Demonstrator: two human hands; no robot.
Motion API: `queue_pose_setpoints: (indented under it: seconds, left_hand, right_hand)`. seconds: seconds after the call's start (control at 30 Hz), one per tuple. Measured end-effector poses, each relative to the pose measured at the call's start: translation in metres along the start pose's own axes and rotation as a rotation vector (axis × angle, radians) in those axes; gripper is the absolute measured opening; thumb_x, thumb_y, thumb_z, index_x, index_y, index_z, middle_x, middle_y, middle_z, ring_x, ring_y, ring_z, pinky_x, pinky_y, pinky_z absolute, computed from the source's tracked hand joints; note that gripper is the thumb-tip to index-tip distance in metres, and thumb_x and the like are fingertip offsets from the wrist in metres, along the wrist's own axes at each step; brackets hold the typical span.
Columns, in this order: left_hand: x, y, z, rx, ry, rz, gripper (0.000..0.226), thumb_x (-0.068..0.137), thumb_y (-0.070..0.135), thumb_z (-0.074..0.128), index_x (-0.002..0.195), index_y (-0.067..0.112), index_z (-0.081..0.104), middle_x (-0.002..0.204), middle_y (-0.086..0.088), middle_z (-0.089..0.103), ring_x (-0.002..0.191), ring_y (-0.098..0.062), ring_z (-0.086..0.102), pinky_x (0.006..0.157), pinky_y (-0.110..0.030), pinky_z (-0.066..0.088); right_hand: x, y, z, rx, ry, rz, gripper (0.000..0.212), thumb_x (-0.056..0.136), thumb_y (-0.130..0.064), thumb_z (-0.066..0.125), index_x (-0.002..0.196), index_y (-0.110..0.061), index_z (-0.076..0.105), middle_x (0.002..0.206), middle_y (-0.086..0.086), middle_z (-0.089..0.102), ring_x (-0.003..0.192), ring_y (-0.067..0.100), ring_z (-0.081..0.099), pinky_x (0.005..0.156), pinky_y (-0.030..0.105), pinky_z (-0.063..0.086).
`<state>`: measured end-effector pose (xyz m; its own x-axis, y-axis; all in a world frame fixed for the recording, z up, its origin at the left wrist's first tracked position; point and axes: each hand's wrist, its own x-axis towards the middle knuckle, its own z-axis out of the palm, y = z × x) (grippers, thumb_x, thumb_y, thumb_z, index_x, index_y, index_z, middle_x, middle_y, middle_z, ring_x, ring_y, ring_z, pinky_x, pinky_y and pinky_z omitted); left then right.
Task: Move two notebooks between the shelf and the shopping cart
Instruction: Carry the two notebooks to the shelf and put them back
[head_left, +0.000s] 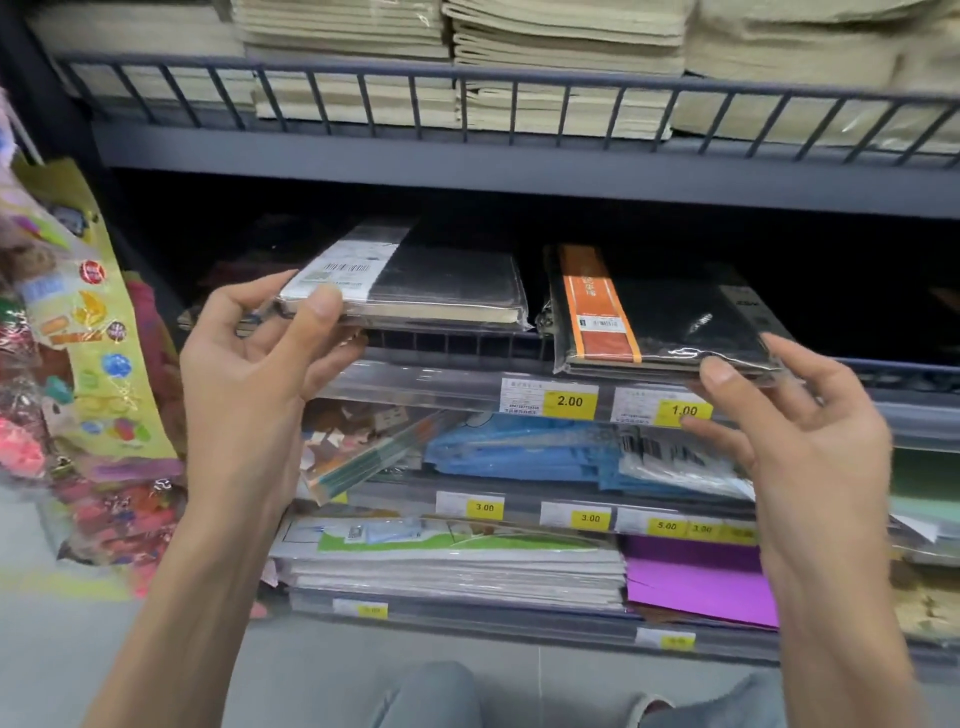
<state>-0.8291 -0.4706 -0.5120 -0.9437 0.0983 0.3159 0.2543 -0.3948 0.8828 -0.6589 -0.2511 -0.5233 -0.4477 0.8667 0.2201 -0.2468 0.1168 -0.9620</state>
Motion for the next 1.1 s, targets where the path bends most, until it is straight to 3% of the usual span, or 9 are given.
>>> queue_pose_setpoints:
  seconds: [0.07,0.27,0.6,0.87,1.03,1.1]
  left_hand:
    - [-0.001,-0.001,0.001,0.011,-0.018,-0.002,0.046,0.080,0.025,0.075,0.120,0.011,0.054,0.088,0.002,0.077,0.098,-0.020,0.074,0.084,-0.032,0.059]
    - [0.002,-0.007,0.004,0.020,-0.014,0.014,0.046,0.080,0.023,0.076,0.120,0.012,0.054,0.093,0.000,0.077,0.101,-0.020,0.073,0.083,-0.030,0.058]
    - [0.020,-0.016,0.002,0.121,0.010,0.049,0.034,0.085,0.022,0.076,0.109,0.019,0.052,0.082,0.004,0.076,0.086,-0.013,0.075,0.086,-0.036,0.058]
    - [0.033,-0.028,0.004,0.184,0.035,0.097,0.027,0.086,0.022,0.077,0.102,0.020,0.055,0.088,-0.005,0.072,0.084,-0.018,0.074,0.071,-0.033,0.061]
    - [0.040,-0.034,0.004,0.285,0.037,0.117,0.032,0.086,0.031,0.077,0.106,0.022,0.053,0.076,-0.008,0.069,0.057,-0.019,0.067,0.050,-0.024,0.051]
    - [0.043,-0.036,0.004,0.318,0.050,0.116,0.036,0.085,0.034,0.077,0.109,0.020,0.054,0.075,-0.007,0.068,0.053,-0.017,0.062,0.046,-0.021,0.046]
  right_hand:
    - [0.002,0.002,0.001,-0.006,0.003,-0.002,0.055,0.078,-0.027,0.081,0.127,-0.023,0.057,0.138,0.009,0.059,0.094,0.015,0.075,0.082,0.037,0.061]
    - [0.006,0.004,0.005,-0.037,0.009,-0.026,0.049,0.081,-0.026,0.080,0.124,-0.022,0.056,0.134,0.001,0.062,0.078,0.013,0.076,0.092,0.049,0.056]
    - [0.020,0.011,0.018,-0.117,0.058,-0.097,0.037,0.082,-0.029,0.081,0.107,-0.029,0.053,0.110,0.005,0.073,0.080,0.011,0.076,0.089,0.049,0.058]
    - [0.041,0.023,0.026,-0.173,0.099,-0.136,0.049,0.079,-0.038,0.083,0.117,-0.017,0.058,0.110,0.012,0.069,0.088,0.018,0.074,0.068,0.031,0.061]
    - [0.046,0.027,0.029,-0.263,0.135,-0.154,0.050,0.077,-0.051,0.080,0.115,-0.025,0.060,0.087,-0.002,0.070,0.081,0.025,0.070,0.073,0.050,0.060]
    - [0.048,0.027,0.031,-0.271,0.141,-0.157,0.051,0.076,-0.056,0.080,0.113,-0.027,0.061,0.091,-0.001,0.069,0.081,0.026,0.069,0.078,0.052,0.058]
